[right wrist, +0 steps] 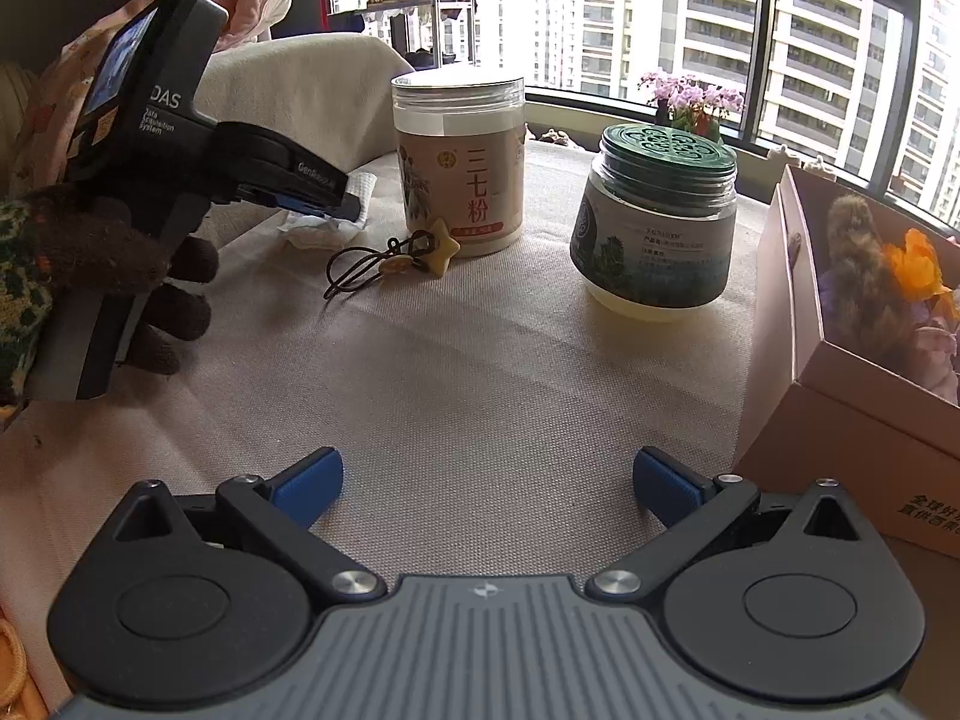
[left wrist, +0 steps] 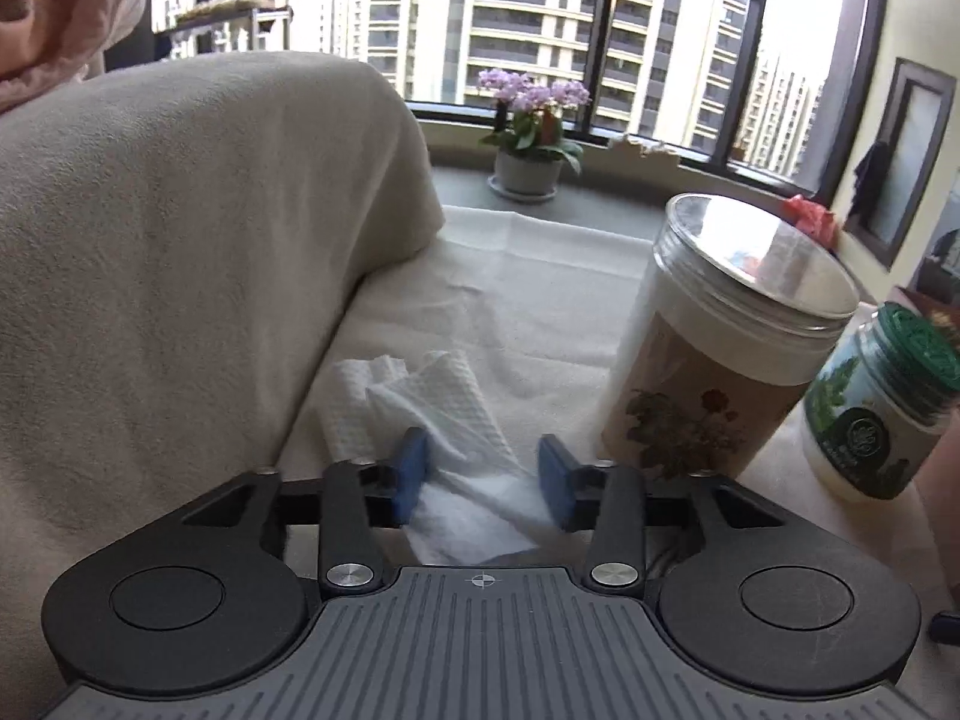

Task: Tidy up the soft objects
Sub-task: 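Close the left gripper on the white paper towel and lift it, then grasp the black cord with yellow star charm with the right gripper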

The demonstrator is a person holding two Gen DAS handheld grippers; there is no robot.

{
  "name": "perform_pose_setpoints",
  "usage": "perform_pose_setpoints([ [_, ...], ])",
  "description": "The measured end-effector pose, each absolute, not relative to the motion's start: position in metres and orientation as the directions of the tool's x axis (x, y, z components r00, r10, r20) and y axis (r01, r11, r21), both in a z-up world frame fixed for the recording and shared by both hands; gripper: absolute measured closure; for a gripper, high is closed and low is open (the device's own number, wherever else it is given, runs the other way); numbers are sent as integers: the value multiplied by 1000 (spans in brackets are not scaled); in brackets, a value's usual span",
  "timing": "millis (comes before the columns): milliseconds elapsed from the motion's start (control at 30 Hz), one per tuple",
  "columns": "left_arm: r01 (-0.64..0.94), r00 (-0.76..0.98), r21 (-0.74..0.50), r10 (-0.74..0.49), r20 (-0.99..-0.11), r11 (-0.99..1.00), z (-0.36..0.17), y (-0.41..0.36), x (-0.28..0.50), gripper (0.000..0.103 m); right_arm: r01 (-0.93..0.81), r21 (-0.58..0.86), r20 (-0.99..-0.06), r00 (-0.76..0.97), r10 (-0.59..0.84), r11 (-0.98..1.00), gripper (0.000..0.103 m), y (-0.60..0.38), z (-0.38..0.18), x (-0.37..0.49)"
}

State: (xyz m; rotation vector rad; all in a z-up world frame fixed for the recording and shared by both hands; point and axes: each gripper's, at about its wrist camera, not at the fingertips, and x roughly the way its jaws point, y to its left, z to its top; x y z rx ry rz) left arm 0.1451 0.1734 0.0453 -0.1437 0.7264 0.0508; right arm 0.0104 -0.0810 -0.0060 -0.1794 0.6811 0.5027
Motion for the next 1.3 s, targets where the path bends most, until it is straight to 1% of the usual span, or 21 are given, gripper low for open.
perform_pose_setpoints([
  [33, -78, 746, -130, -29, -666, 988, 45, 172, 147, 32, -500, 4, -641, 663, 386, 866, 0, -81, -6, 10],
  [67, -62, 743, -123, -36, -668, 990, 44, 171, 149, 31, -501, 6, -640, 663, 388, 865, 0, -81, -6, 10],
  [167, -42, 738, -43, 2, -674, 998, 36, 163, 145, 31, -503, 10, -639, 662, 393, 864, 0, -82, -7, 10],
  [233, -83, 738, 48, 93, -668, 995, 32, 161, 142, 38, -506, 13, -637, 661, 397, 863, 0, -83, -7, 9],
  [267, -112, 737, 94, 146, -660, 989, 30, 163, 141, 34, -507, 15, -636, 660, 400, 862, 0, -84, -6, 9],
  [300, -132, 738, 107, 170, -653, 985, 30, 166, 140, 32, -508, 18, -635, 660, 402, 861, 0, -85, -6, 9],
  [400, -150, 733, 56, 149, -664, 987, 31, 177, 142, 33, -509, 20, -635, 659, 405, 860, 0, -85, -6, 10],
  [500, -153, 745, 25, 132, -654, 988, 31, 180, 146, 33, -509, 20, -635, 658, 405, 860, 0, -85, -6, 10],
  [567, -143, 764, 9, 116, -635, 990, 31, 180, 144, 38, -509, 22, -634, 658, 405, 861, 0, -85, -6, 10],
  [600, -132, 777, -2, 102, -621, 991, 30, 184, 138, 46, -508, 21, -635, 658, 404, 861, 0, -84, -6, 10],
  [633, -122, 789, -14, 89, -608, 992, 31, 184, 136, 72, -508, 19, -636, 659, 402, 861, 1, -84, -6, 11],
  [667, -112, 800, -39, 67, -596, 993, 31, 187, 133, 88, -508, 15, -636, 660, 400, 861, 4, -83, -5, 11],
  [700, -91, 812, -83, 25, -582, 992, 31, 192, 129, 88, -510, 5, -635, 663, 397, 860, 8, -81, -4, 10],
  [800, -50, 826, -166, -52, -562, 985, 32, 200, 124, 88, -506, -45, -624, 688, 371, 862, 9, -67, 6, 15],
  [867, -33, 822, -197, -85, -563, 980, 30, 202, 124, 89, -508, -55, -620, 692, 370, 859, 13, -52, 15, 24],
  [967, -4, 822, -211, -117, -558, 977, 28, 200, 121, 88, -523, -65, -621, 688, 376, 850, 18, -20, 26, 43],
  [1033, 9, 820, -218, -132, -557, 976, 27, 200, 120, 88, -520, -96, -621, 698, 357, 849, 23, 2, 27, 55],
  [1100, 9, 822, -231, -139, -553, 973, 26, 202, 119, 88, -525, -122, -630, 697, 343, 842, 33, 21, 23, 66],
  [1233, 1, 816, -278, -161, -555, 960, 22, 209, 121, 88, -515, -136, -665, 681, 307, 846, 40, 41, 14, 89],
  [1300, 0, 816, -284, -164, -554, 959, 22, 209, 121, 88, -497, -113, -669, 679, 304, 861, 60, 42, 17, 95],
])
